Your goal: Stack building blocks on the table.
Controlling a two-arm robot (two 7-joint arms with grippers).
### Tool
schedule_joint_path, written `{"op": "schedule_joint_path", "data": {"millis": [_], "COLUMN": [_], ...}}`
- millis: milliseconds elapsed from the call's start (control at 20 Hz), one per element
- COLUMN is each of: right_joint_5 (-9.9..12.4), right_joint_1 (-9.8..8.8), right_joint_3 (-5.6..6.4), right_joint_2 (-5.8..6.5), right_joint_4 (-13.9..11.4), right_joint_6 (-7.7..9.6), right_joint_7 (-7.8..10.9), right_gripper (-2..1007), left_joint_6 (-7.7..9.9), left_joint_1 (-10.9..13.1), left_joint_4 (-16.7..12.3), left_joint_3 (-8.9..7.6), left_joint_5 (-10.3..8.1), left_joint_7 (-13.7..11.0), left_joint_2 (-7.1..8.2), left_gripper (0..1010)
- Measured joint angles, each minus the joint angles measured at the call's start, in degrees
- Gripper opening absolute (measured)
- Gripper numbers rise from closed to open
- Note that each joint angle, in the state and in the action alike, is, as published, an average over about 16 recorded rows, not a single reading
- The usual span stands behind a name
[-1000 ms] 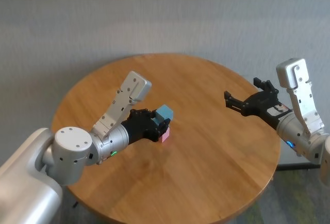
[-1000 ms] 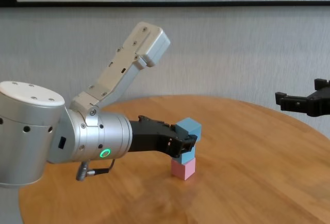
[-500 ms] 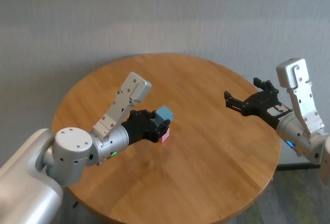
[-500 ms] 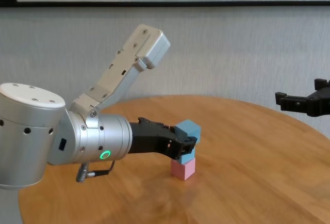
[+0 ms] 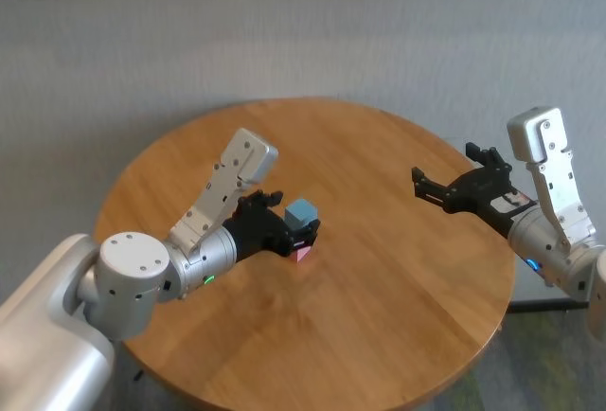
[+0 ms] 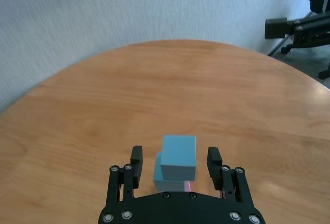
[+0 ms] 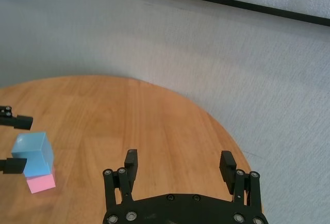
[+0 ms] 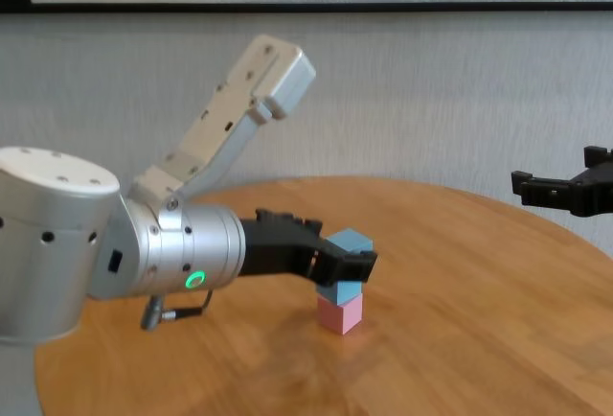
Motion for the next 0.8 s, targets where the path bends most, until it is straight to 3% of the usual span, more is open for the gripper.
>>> {"op": "schedule_joint_path", "data": {"millis": [250, 450, 800], "right_joint_5": [0.0, 0.0, 0.0], "right_joint_1": [0.0, 0.0, 0.0], "right_joint_3": [0.0, 0.0, 0.0], "right_joint_2": [0.0, 0.0, 0.0], "right_joint_4": [0.0, 0.0, 0.0], "right_joint_6": [0.0, 0.0, 0.0], "right_joint_7": [0.0, 0.0, 0.0], "right_gripper": [1005, 1005, 1005], "left_joint_6": [-0.1, -0.75, -7.2], "left_joint_1": [0.2, 0.8, 4.0], "left_joint_4": [-2.8, -5.6, -8.5], "left_joint_3": [-0.49, -1.79, -6.73], "left_joint_5": [0.73, 1.46, -0.01], "left_joint_7": [1.0, 2.7, 5.5], "left_joint_2": [0.44, 1.08, 1.54], "left_gripper": [889, 958, 1000]}}
